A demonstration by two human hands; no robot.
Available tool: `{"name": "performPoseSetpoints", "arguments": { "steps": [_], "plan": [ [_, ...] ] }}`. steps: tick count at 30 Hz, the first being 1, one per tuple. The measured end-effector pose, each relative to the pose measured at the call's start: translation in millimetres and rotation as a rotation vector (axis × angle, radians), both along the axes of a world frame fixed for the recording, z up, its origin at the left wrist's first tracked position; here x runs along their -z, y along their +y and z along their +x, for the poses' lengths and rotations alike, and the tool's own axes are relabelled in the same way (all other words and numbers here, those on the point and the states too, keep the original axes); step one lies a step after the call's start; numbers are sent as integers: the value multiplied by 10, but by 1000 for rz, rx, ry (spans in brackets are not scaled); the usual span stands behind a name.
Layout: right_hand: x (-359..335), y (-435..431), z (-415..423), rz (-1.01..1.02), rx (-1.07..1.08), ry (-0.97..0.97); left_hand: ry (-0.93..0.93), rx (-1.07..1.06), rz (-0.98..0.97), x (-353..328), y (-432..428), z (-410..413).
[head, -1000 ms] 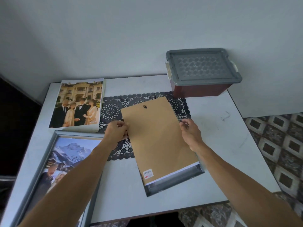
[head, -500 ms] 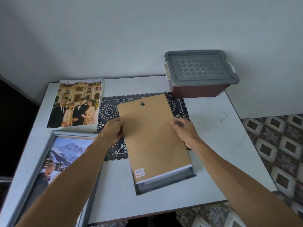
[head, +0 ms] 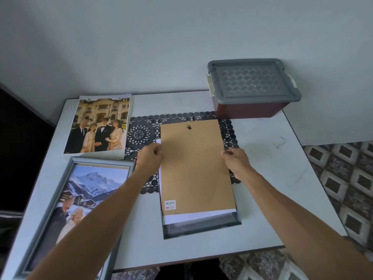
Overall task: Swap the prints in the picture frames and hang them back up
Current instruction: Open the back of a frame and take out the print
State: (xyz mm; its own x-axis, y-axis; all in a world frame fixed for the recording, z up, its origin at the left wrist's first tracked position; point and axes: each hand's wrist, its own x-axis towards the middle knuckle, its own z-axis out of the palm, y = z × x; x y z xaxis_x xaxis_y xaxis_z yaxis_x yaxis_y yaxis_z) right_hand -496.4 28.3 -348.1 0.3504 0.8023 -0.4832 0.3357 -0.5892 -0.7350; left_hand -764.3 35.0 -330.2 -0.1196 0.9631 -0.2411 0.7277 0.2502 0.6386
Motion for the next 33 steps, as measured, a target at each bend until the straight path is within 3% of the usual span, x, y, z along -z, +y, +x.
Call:
{"name": "performPoseSetpoints", "arguments": {
  "steps": [13, 18, 25, 30, 33],
  "plan": [
    [-35, -118, -22, 100, 18, 44, 141, 36, -57, 68, -234, 35],
    [-124, -213, 18, 109, -52, 246, 56, -19, -72, 71, -165, -19],
    [-77, -184, -4, 44, -88, 8, -200, -72, -127, 38, -137, 11],
    [-30, -200, 39, 1, 6, 111, -240, -187, -150, 104, -42, 34],
    [-65, -213, 25, 3, -54, 116, -210, -259, -150, 116, -28, 63]
  ]
}}
